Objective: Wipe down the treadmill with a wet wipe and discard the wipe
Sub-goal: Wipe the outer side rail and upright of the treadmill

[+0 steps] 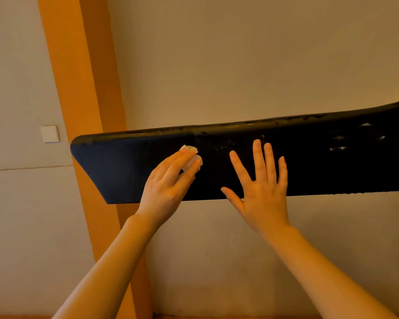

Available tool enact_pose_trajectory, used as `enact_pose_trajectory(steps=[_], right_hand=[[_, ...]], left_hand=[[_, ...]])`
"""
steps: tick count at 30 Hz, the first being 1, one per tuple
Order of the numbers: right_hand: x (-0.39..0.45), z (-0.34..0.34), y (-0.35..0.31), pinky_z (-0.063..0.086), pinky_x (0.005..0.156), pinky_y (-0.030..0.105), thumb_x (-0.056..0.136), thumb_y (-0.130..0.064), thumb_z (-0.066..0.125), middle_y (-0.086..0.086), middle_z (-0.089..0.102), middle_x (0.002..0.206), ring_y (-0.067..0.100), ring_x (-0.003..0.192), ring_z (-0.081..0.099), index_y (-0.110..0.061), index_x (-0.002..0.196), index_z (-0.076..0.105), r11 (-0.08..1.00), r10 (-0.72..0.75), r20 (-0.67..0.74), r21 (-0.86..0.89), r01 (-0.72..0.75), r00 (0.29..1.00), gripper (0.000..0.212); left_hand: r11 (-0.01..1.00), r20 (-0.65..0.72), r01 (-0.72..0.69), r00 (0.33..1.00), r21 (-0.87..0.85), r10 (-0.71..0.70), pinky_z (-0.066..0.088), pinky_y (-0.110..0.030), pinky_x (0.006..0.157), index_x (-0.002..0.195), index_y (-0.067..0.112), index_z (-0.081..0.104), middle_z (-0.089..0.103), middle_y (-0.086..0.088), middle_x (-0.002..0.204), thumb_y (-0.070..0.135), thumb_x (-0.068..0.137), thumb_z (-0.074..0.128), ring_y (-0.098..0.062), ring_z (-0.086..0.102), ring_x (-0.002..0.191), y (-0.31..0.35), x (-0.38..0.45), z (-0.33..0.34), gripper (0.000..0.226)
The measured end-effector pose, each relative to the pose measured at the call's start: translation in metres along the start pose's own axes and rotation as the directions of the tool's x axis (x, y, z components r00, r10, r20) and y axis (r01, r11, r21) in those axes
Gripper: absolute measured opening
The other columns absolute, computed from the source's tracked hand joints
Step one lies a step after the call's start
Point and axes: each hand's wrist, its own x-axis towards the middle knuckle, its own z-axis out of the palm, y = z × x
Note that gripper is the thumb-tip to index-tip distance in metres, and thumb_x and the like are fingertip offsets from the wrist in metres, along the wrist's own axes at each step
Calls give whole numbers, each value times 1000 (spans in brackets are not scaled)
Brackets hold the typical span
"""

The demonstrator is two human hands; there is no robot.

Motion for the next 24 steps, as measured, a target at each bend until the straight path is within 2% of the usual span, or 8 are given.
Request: enact_pose_trajectory(steps=[2,5,8,12,16,18,21,24], right_hand=[[-1,0,0,13,118,57,95,-68,30,18,12,163,38,151,8,-28,157,13,1000,-3,-3,-4,3,1000,76],[-1,0,0,12,118,57,96,-68,30,18,10,163,37,151,7,-28,157,13,1000,-6,0,-6,6,1000,75],[-1,1,0,10,119,56,95,-68,28,17,9,163,37,151,6,-28,157,13,1000,-5,4,-8,5,1000,75],[-2,0,1,9,119,56,96,-68,29,17,8,164,37,151,5,-28,158,14,1000,-7,14,-22,7,1000,75],[-1,0,0,11,119,57,95,-69,27,17,10,163,37,151,7,-28,157,18,1000,-3,15,-20,3,1000,75],[-1,0,1,11,119,57,95,-69,27,17,10,163,37,151,7,-28,157,18,1000,-3,14,-19,3,1000,75],[-2,0,1,11,118,57,96,-68,27,18,10,163,37,151,7,-27,157,16,1000,-12,15,-27,13,1000,75],[-2,1,2,11,119,57,96,-69,27,18,8,164,37,151,6,-27,158,15,999,-13,20,-33,13,1000,75]], left_hand=[[1000,4,13,1000,-10,-13,38,-39,112,138,6,46,42,-14,144,8,95,64,-31,45,135,6,-12,5,46],[1000,104,-13,994,-19,15,27,-40,118,141,9,45,39,-11,150,6,92,65,-28,36,142,23,-39,10,53],[999,158,-32,987,-18,35,23,-40,120,143,11,44,40,-11,152,5,95,56,-28,33,144,26,-49,10,49],[999,130,-38,991,37,33,21,-42,120,145,11,42,37,-11,153,4,96,54,-28,30,145,13,-23,8,50],[988,63,5,998,153,-15,19,-45,121,146,12,39,32,-13,155,13,101,53,-29,28,145,-1,15,6,47],[987,60,40,997,154,-50,16,-44,121,147,12,36,27,-12,157,8,96,59,-29,25,147,3,17,8,56],[992,168,30,984,123,-51,14,-43,122,151,13,29,20,-9,160,0,86,69,-29,17,149,19,-7,10,77],[989,261,-4,965,146,-34,9,-44,122,153,15,23,15,-8,161,3,86,64,-28,11,150,29,-26,8,80]])
